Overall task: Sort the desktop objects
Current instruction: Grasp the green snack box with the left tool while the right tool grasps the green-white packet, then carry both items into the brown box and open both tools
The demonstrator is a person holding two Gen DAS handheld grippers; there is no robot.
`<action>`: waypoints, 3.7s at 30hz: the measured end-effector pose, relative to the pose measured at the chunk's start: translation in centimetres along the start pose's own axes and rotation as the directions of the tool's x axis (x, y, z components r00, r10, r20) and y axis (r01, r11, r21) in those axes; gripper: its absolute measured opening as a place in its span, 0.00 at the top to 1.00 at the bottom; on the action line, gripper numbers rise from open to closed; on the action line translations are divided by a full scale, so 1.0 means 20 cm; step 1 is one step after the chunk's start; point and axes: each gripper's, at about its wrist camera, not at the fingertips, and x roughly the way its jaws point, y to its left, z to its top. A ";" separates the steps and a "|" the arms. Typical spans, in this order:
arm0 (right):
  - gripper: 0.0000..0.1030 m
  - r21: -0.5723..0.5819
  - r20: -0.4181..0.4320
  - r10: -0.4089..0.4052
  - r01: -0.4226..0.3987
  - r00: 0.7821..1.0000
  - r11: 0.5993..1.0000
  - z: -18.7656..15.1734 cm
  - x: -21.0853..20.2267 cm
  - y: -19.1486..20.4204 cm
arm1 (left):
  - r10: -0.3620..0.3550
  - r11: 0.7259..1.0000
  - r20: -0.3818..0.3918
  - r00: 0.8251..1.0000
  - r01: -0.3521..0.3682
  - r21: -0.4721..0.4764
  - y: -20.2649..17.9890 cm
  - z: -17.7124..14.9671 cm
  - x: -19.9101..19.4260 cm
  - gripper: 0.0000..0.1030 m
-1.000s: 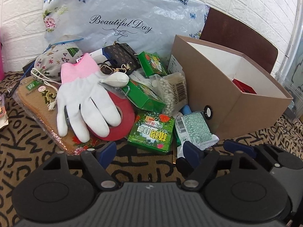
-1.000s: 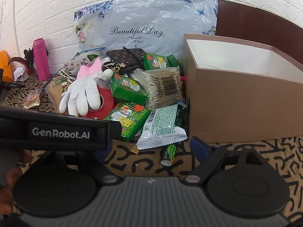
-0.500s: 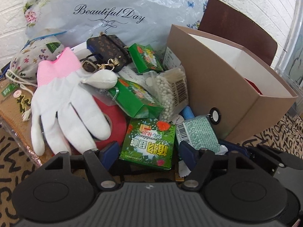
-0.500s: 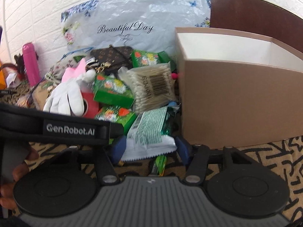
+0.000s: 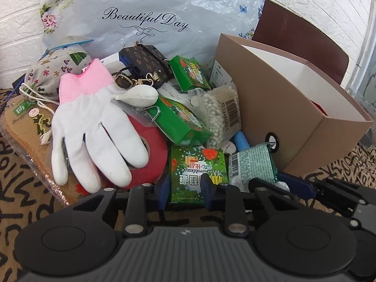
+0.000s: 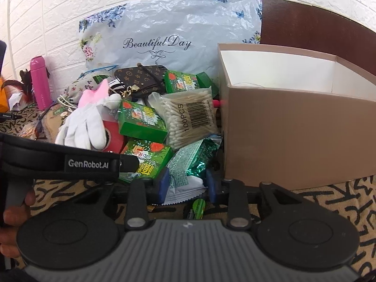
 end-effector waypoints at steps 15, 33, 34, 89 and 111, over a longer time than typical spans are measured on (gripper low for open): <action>0.80 0.068 -0.052 0.118 -0.114 0.992 0.991 -0.10 -0.30 -0.02 | -0.029 0.997 -0.029 0.999 0.027 -0.065 -0.04 -0.19 -0.23 0.69; 0.26 -0.052 -0.059 0.038 -0.041 0.998 0.998 -0.11 -0.23 0.00 | 0.007 0.998 -0.082 0.997 -0.013 -0.068 -0.07 -0.03 0.04 0.27; 0.25 -0.070 -0.057 0.036 -0.040 0.998 0.997 -0.10 -0.21 0.01 | 0.007 0.998 -0.089 0.996 -0.013 -0.069 -0.07 -0.03 0.06 0.26; 0.53 -0.045 -0.037 0.149 -0.150 0.988 0.988 -0.01 -0.35 0.04 | 0.045 0.999 0.073 0.996 -0.045 -0.009 -0.04 -0.11 -0.45 0.36; 0.53 0.082 0.247 -0.123 0.106 0.961 0.991 0.46 -0.56 -0.70 | -0.227 0.973 0.175 0.958 0.216 0.082 -0.77 0.53 -0.20 0.36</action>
